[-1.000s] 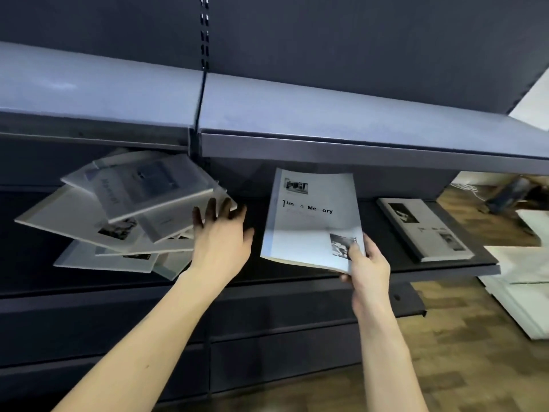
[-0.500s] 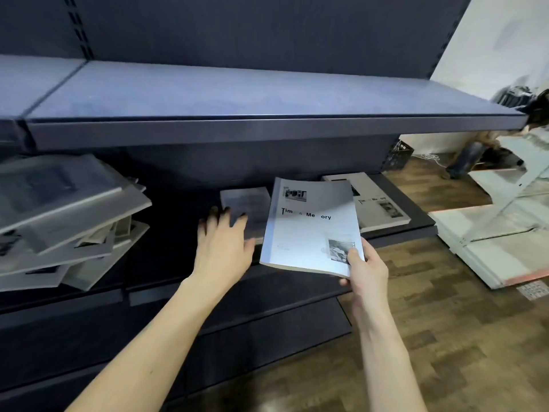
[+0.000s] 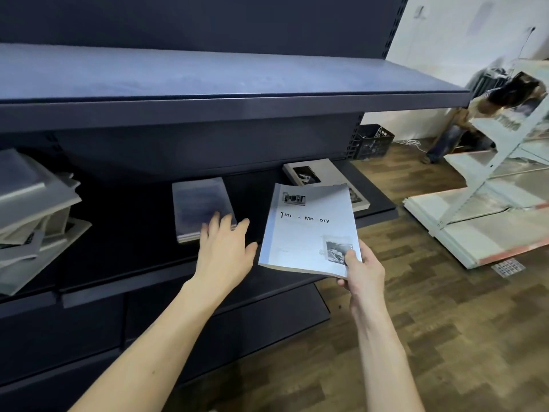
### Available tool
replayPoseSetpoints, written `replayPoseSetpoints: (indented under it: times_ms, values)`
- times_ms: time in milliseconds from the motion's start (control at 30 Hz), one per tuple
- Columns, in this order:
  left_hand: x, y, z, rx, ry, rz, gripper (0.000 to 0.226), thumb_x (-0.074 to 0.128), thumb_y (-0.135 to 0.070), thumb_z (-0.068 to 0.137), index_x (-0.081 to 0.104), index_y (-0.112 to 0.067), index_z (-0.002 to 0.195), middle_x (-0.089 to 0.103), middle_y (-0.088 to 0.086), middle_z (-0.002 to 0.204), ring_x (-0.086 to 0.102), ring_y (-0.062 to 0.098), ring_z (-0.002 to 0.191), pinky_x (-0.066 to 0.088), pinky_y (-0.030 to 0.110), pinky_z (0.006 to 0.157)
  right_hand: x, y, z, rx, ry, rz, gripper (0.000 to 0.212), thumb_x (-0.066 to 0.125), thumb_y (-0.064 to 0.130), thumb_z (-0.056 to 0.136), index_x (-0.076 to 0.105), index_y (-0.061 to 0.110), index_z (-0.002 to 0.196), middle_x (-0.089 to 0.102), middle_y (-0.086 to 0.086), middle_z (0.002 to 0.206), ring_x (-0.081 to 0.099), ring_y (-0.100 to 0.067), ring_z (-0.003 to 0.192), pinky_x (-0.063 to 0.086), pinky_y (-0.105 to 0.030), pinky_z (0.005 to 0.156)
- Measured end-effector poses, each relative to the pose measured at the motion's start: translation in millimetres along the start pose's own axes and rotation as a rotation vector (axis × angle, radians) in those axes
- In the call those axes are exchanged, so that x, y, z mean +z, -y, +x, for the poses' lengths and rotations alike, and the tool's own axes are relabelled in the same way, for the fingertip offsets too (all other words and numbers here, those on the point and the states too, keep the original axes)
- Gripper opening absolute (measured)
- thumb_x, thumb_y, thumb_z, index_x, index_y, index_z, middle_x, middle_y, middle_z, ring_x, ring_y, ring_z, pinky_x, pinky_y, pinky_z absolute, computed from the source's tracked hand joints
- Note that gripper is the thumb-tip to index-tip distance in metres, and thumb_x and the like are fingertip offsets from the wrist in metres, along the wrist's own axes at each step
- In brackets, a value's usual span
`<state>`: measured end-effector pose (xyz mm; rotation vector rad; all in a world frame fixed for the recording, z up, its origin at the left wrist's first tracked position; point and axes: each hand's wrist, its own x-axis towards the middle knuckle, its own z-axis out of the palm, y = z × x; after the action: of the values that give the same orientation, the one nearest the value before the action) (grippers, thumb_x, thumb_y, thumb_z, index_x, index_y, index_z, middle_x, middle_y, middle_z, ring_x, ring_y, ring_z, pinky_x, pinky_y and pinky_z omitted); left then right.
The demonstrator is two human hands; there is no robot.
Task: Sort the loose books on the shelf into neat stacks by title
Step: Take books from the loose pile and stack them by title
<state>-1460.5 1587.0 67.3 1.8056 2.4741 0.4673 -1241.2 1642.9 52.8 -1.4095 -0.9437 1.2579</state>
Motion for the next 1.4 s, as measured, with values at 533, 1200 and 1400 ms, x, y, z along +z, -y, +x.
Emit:
replayPoseSetpoints:
  times_ms: [533,1200,1400]
  values:
    - [54.7,-39.5,100.8,-0.047,0.134,-0.131,0.057,0.045,-0.042,0.099,0.029,-0.026,0.151,0.02,0.008,0.16,0.012,0.031,0.149,0.026,0.048,0.116,-9.9,-1.9,110.0,0.04,-0.032,-0.09,0.031,0.049,0.009,0.101,0.06,0.024,0.126,0.071,-0.002,0.107,0.056,-0.011,0.064,0.04,-0.02,0.039]
    - [109.0,-79.3,170.7,-0.187,0.293,-0.222,0.057,0.039,-0.044,0.101,0.023,-0.026,0.153,0.014,0.005,0.162,-0.001,0.026,0.15,0.007,0.044,0.122,-7.8,5.9,260.1,0.062,0.048,-0.296,0.054,0.067,0.026,0.093,0.05,0.017,0.143,0.065,-0.007,0.123,0.061,-0.018,0.078,0.051,-0.027,0.061]
    - [109.1,-101.1,173.8,-0.245,0.287,-0.174,0.057,0.038,-0.045,0.101,0.023,-0.027,0.153,0.014,0.003,0.162,-0.001,0.025,0.15,0.007,0.043,0.12,-9.1,9.5,283.5,-0.11,0.088,-0.504,0.064,0.072,0.025,0.083,0.049,0.015,0.143,0.057,-0.006,0.141,0.054,-0.027,0.129,0.045,-0.047,0.108]
